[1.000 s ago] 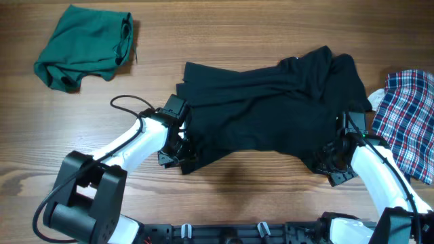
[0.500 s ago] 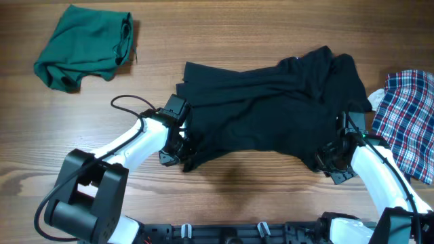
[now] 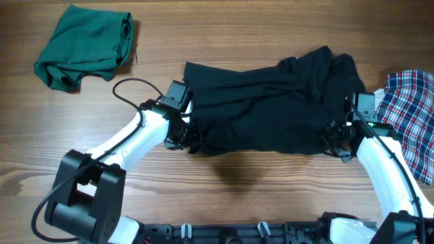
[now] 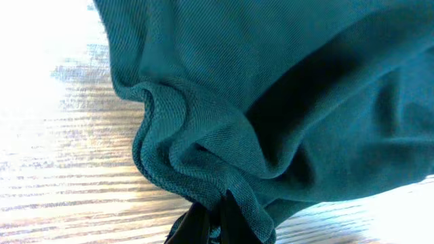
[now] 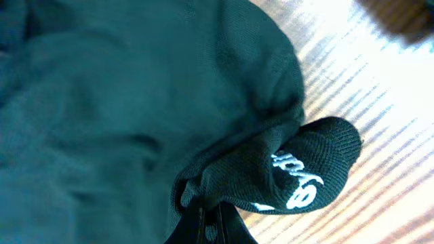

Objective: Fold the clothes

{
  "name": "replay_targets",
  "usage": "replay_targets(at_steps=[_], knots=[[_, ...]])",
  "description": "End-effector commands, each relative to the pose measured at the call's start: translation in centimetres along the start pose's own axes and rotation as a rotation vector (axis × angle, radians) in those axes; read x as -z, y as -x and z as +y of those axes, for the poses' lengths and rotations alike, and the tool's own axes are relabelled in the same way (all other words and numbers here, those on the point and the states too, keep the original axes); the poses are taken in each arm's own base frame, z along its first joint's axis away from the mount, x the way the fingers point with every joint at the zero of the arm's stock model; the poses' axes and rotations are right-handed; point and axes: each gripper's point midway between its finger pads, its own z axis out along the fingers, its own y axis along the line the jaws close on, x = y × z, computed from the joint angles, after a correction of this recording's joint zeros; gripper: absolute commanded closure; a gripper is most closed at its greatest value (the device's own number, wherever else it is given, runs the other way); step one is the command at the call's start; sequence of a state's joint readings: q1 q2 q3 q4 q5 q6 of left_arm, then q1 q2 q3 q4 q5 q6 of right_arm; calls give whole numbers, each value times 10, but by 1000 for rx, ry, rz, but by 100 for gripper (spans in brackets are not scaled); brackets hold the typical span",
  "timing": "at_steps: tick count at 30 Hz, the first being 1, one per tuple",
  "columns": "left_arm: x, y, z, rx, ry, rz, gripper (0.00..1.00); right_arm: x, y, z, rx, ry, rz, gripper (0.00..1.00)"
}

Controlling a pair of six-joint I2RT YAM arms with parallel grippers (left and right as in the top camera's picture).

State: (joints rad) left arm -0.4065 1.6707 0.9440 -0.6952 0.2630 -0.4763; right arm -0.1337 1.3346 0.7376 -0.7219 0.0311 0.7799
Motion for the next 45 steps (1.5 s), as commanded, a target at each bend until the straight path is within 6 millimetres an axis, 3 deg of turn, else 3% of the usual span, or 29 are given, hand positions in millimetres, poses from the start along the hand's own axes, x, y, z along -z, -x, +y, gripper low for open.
replay_targets(at_steps=[1,6,9,15,20,26,33,42,45], knots=[[9,22,2,-15,21,-60,96,9,17,21,19,84,-57,96],[37,69,15,15,7,-178,96,27,51,55,64,202,-185,96],[55,93,31,57,7,-240,96,42,70,65,57,230,-248,96],[68,109,55,100,12,-282,96,53,90,67,24,252,-293,96],[71,120,50,84,-8,-325,96,59,100,75,36,285,-337,96],[76,131,29,45,-109,-361,96,59,105,79,42,300,-358,96],[77,139,-12,-67,-160,-433,96,50,112,91,50,331,-365,96],[80,152,-12,-79,-112,-504,96,50,129,107,75,381,-432,96],[75,154,-11,-77,-105,-505,96,41,132,110,75,380,-429,96]])
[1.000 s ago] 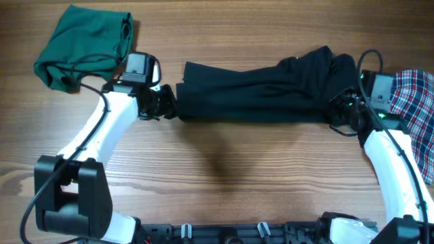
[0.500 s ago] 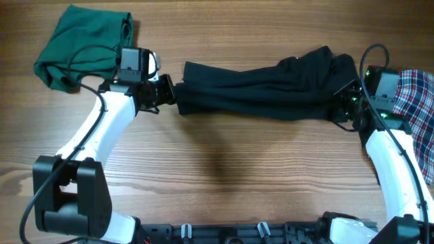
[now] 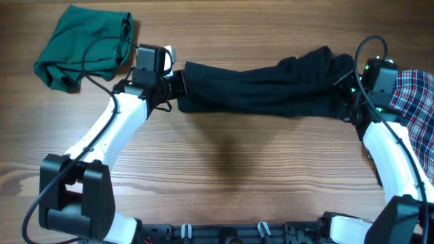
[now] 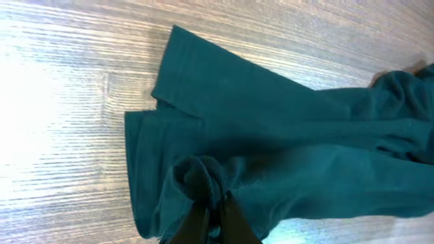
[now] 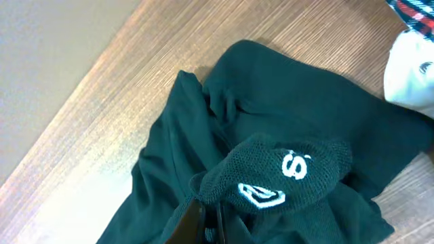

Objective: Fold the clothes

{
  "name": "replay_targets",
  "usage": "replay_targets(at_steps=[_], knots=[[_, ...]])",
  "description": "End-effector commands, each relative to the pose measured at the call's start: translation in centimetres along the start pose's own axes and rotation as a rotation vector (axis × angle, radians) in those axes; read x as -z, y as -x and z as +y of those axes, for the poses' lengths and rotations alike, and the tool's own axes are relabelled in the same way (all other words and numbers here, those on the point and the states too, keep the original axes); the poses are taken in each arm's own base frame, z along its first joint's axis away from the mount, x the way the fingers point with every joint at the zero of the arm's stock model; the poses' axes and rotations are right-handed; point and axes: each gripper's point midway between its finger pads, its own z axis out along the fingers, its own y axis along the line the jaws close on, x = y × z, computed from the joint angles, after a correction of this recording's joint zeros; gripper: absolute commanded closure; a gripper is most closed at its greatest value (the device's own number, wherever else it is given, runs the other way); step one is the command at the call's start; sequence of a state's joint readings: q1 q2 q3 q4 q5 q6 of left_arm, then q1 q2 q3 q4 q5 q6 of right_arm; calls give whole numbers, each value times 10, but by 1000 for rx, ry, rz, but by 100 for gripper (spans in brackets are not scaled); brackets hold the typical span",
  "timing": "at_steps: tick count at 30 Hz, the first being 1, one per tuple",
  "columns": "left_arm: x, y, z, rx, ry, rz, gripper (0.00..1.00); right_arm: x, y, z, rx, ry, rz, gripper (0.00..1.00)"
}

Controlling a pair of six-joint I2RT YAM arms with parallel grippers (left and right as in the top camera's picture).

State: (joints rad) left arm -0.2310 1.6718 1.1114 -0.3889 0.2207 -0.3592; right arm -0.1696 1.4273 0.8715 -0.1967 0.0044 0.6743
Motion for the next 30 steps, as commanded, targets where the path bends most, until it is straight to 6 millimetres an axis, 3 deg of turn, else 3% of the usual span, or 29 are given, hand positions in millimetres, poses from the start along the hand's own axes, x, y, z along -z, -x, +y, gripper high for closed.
replay_targets(at_steps=[1,6,13,15,20,23,25,30], knots=[[-11,3,6,-16,32,-4,96,-11,4,-1,16,-5,-1,96],[-25,-7,15,-6,51,38,96,-31,-7,-9,42,-29,36,96],[-34,-6,19,-11,66,34,96,-46,-9,-10,65,-25,34,94],[-34,-7,20,-31,66,36,82,-48,-11,-12,65,-30,40,74],[-34,-6,20,-32,70,34,78,-48,-9,-10,74,-24,32,39],[-34,-6,20,-38,69,34,71,-48,-9,-10,76,-21,29,11],[-34,-6,20,-83,68,35,74,-48,-4,-6,116,-8,12,1],[-19,5,11,-94,50,-9,71,-26,22,24,178,67,-30,0]])
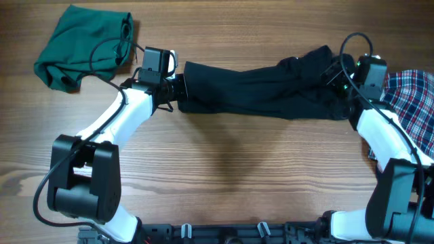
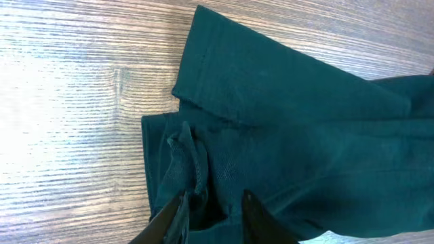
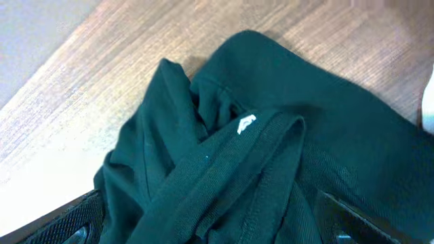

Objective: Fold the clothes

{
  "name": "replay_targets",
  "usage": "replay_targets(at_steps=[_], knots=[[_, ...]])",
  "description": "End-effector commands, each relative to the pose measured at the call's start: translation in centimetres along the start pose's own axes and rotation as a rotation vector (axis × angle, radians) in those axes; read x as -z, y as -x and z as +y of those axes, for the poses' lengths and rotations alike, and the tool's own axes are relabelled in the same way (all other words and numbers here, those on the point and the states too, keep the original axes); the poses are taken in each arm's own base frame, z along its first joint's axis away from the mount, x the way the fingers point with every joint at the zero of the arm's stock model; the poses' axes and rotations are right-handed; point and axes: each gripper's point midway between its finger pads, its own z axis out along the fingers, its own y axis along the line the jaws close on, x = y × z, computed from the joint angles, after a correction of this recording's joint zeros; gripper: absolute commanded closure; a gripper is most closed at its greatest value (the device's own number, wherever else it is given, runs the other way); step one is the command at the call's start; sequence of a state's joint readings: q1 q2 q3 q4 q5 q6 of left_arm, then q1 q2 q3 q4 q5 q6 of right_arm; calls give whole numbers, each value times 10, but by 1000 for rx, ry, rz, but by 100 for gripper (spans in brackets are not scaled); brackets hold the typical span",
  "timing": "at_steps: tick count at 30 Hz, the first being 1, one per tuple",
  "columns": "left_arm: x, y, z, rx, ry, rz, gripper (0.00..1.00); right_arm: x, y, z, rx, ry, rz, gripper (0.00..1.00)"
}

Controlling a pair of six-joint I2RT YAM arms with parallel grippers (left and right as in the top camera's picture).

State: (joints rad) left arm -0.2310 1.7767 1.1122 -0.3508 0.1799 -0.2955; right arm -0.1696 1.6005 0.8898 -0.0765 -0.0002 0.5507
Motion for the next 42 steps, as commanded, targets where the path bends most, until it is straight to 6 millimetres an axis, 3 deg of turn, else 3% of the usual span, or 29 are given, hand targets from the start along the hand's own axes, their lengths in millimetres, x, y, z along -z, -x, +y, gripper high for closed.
replay_targets(at_steps=[1,2,5,9,14,17,22,26,30,33,39,42], knots=[[20,19,-10,-44,-14,-71,67,32,43,41,76,132,-65,0],[30,26,-11,-46,-16,-101,51,41,47,55,114,194,-56,0],[39,33,-4,18,-15,-126,39,55,38,78,181,305,27,0],[42,32,11,136,-38,-95,35,54,19,66,180,261,116,0],[46,29,29,197,-60,-56,33,54,9,57,153,227,158,0],[46,22,15,126,-123,-26,33,50,16,34,58,92,129,0],[44,17,-2,51,-147,-13,32,49,17,30,58,82,127,0],[42,14,-3,158,-148,5,33,48,19,26,60,60,118,0],[42,13,-3,149,-147,7,31,28,23,-11,102,-45,135,0],[42,13,-3,149,-147,7,29,18,44,-38,105,-75,224,0],[42,13,-3,149,-147,8,25,5,106,-61,158,-114,233,0],[42,13,-3,149,-147,8,25,-17,101,-55,280,7,284,0]])
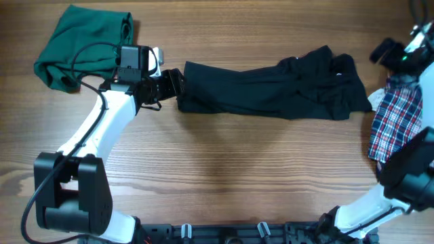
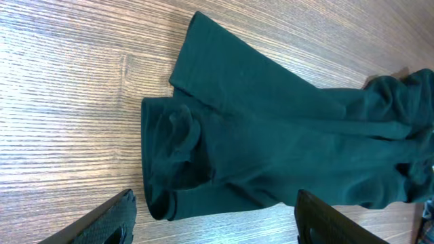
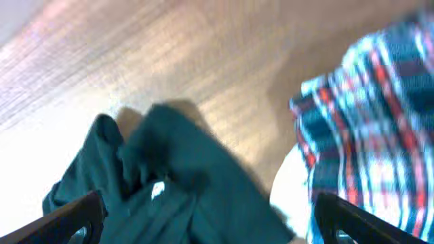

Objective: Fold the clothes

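Note:
The black garment (image 1: pixel 271 85) lies folded into a long narrow strip across the table's far half; it looks dark teal in the wrist views (image 2: pixel 285 135) (image 3: pixel 169 183). My left gripper (image 1: pixel 169 83) (image 2: pixel 217 227) stands open just off the strip's left end, with nothing between its fingers. Out at the far right edge my right gripper (image 1: pixel 381 51) (image 3: pixel 210 224) is open and raised, clear of the strip's bunched right end. The right wrist view is blurred.
A crumpled green garment (image 1: pixel 85 44) lies at the far left corner, behind the left arm. A red, white and blue plaid cloth (image 1: pixel 400 115) (image 3: pixel 366 122) lies at the right edge beside the strip's end. Bare wood table (image 1: pixel 237 169) fills the near half.
Both grippers have drawn back from the black garment's ends. The left sits a little further left and its jaws stand wider. The right arm has risen to the far right edge.
Both grippers were shut on the near corners of the wide black garment. Then they held those corners at its far edge, leaving it a narrow strip. Then both were open at the strip's ends, and now both are off it.

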{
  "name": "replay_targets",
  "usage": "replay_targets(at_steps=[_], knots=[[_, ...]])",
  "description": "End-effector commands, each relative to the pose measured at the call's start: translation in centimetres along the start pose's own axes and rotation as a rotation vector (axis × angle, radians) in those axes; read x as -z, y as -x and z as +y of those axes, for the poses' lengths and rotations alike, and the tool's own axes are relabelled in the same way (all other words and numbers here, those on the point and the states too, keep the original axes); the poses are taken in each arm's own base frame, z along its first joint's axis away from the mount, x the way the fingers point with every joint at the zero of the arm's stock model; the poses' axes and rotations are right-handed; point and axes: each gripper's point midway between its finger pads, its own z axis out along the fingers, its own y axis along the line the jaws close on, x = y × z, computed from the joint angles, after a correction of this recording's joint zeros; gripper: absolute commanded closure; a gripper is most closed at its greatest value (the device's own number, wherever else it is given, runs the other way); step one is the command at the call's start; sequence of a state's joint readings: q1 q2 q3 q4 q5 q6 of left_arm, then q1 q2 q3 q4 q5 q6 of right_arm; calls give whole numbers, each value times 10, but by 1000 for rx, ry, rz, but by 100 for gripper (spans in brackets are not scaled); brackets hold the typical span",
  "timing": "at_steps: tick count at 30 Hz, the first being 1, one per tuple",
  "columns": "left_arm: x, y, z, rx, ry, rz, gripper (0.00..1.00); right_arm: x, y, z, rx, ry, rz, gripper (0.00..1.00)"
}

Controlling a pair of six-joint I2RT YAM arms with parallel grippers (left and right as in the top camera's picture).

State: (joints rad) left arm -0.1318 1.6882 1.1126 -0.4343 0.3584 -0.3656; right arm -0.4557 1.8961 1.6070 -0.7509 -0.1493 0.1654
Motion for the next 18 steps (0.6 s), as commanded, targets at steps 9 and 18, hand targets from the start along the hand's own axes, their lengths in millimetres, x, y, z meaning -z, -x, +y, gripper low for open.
replay_targets(at_steps=[9,18], knots=[[5,5,-8,-1,-21,-14,25,-81,-36,11,273,188,162,0],[4,5,-7,0,-21,-12,24,-84,-37,13,248,191,164,0]])
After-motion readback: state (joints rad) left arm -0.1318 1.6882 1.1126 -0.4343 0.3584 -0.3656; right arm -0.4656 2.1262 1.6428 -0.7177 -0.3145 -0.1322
